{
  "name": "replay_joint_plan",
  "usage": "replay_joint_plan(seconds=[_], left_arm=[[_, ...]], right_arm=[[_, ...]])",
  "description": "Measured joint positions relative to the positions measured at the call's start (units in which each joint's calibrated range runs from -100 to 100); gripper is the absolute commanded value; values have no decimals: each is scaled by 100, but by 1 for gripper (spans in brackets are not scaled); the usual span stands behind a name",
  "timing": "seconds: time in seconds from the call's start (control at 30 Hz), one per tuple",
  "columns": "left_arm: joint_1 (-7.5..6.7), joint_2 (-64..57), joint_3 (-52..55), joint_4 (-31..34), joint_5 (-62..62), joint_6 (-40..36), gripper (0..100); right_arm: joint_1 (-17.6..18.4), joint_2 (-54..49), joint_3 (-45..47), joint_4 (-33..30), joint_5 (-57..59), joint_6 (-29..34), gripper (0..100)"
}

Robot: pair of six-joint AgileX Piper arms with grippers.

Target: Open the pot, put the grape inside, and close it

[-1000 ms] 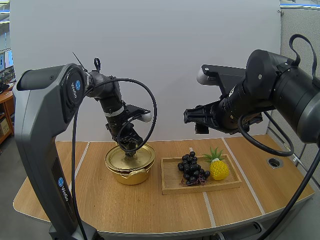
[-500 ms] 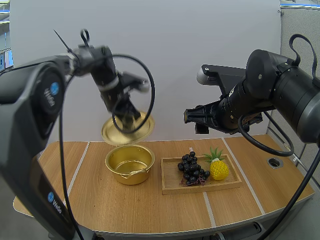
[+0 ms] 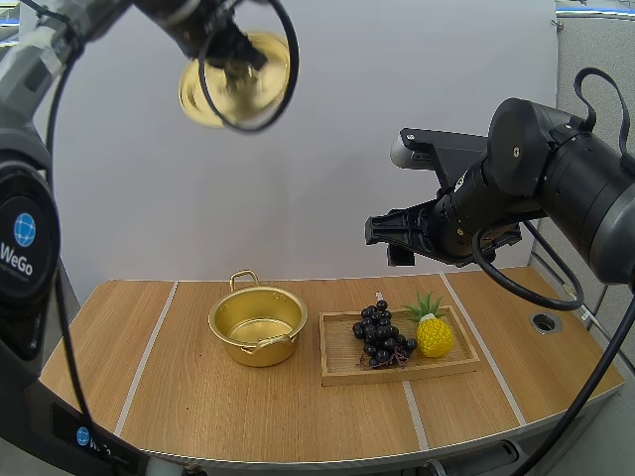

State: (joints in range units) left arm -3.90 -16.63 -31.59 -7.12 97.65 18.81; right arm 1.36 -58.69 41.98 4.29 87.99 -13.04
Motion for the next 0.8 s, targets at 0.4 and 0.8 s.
replay_joint_plan(seconds=[0.4,0.8], left_arm=[[0,-38,-1754,809,-761,-318,0],[0,-38,-2446,951,-2165,-339,0]], right_arm=[[0,57,0,40,-189,0,100],[0,1680,0,95,-684,-157,100]])
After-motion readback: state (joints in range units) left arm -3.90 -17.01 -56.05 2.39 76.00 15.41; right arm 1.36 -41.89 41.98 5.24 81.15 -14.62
